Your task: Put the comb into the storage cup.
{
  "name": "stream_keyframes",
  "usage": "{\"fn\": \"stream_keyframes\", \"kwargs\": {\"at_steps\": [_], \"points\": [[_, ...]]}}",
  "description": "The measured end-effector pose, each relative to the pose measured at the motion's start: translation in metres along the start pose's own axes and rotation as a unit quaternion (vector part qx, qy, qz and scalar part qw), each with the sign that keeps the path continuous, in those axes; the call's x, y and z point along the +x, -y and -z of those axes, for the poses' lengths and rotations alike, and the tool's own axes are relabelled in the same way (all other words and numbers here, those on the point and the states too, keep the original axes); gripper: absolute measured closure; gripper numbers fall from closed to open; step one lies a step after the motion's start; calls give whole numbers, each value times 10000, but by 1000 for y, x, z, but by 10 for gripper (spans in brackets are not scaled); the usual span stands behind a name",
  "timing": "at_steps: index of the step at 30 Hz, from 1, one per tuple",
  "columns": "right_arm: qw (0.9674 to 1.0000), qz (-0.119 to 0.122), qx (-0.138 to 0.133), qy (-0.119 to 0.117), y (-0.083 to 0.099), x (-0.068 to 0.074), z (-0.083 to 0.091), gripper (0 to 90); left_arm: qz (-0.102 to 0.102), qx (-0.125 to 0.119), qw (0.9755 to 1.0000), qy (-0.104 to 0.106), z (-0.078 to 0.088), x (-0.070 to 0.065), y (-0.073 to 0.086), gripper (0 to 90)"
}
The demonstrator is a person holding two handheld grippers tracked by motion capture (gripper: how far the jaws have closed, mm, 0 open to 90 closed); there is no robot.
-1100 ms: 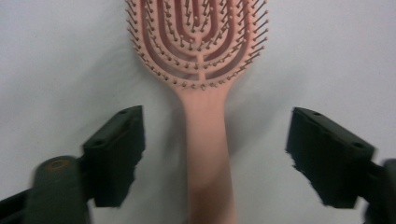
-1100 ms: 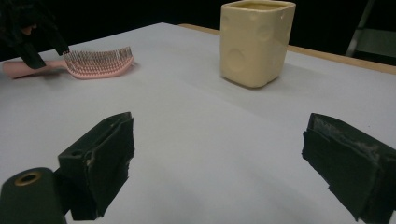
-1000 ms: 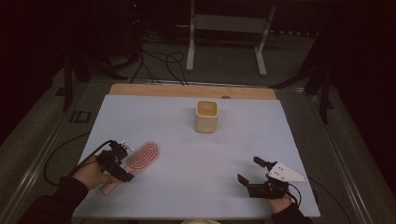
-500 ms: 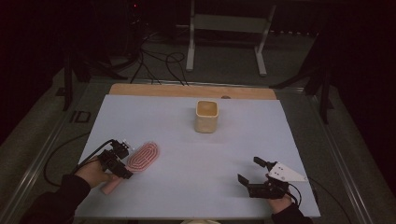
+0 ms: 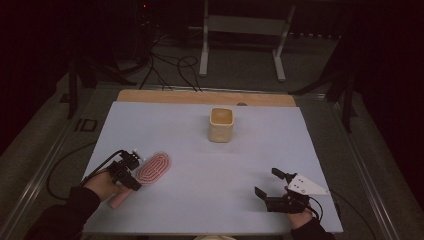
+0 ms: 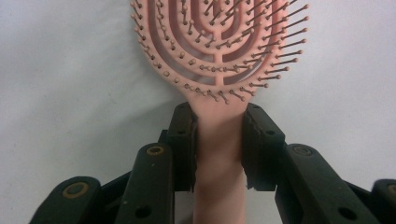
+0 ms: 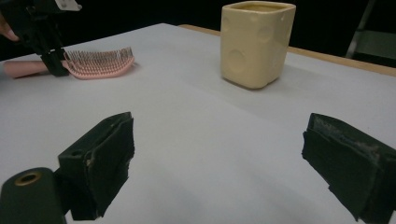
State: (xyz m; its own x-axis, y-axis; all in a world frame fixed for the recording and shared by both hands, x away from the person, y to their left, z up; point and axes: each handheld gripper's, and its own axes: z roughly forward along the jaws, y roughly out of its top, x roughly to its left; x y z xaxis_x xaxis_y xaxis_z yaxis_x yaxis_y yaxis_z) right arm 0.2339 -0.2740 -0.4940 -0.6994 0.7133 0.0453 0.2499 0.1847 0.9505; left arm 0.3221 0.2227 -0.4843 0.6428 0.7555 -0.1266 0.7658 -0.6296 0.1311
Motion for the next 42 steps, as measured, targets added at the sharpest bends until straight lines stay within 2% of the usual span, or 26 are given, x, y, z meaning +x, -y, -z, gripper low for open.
{"fn": "stream_keyframes", "kwargs": {"at_steps": [9,16,19,21,24,28,29,34,42], "points": [[10000,22,26,4,0,0,0,90,66,-39,10000,-17,-1,-1,2,709],[10000,3,15,6,0,0,0,90,14,-104,9999,-61,0,-2,3,712],[10000,2,24,13,0,0,0,90,2,-183,9998,-77,0,-3,4,713],[10000,-4,13,13,0,0,0,90,50,-284,9996,24,2,-2,5,713],[10000,-17,34,6,1,0,0,90,51,-408,9991,64,5,-2,5,713],[10000,-4,24,17,0,-1,0,90,79,-680,9976,39,13,-3,4,714],[10000,-4,24,17,0,-1,0,90,79,-680,9976,39,13,-3,4,714],[10000,-17,28,7,1,0,0,90,68,-1089,9939,144,22,-7,1,714],[10000,-14,34,1,1,0,0,90,-58,-1355,9907,143,24,-15,-5,714]]}}
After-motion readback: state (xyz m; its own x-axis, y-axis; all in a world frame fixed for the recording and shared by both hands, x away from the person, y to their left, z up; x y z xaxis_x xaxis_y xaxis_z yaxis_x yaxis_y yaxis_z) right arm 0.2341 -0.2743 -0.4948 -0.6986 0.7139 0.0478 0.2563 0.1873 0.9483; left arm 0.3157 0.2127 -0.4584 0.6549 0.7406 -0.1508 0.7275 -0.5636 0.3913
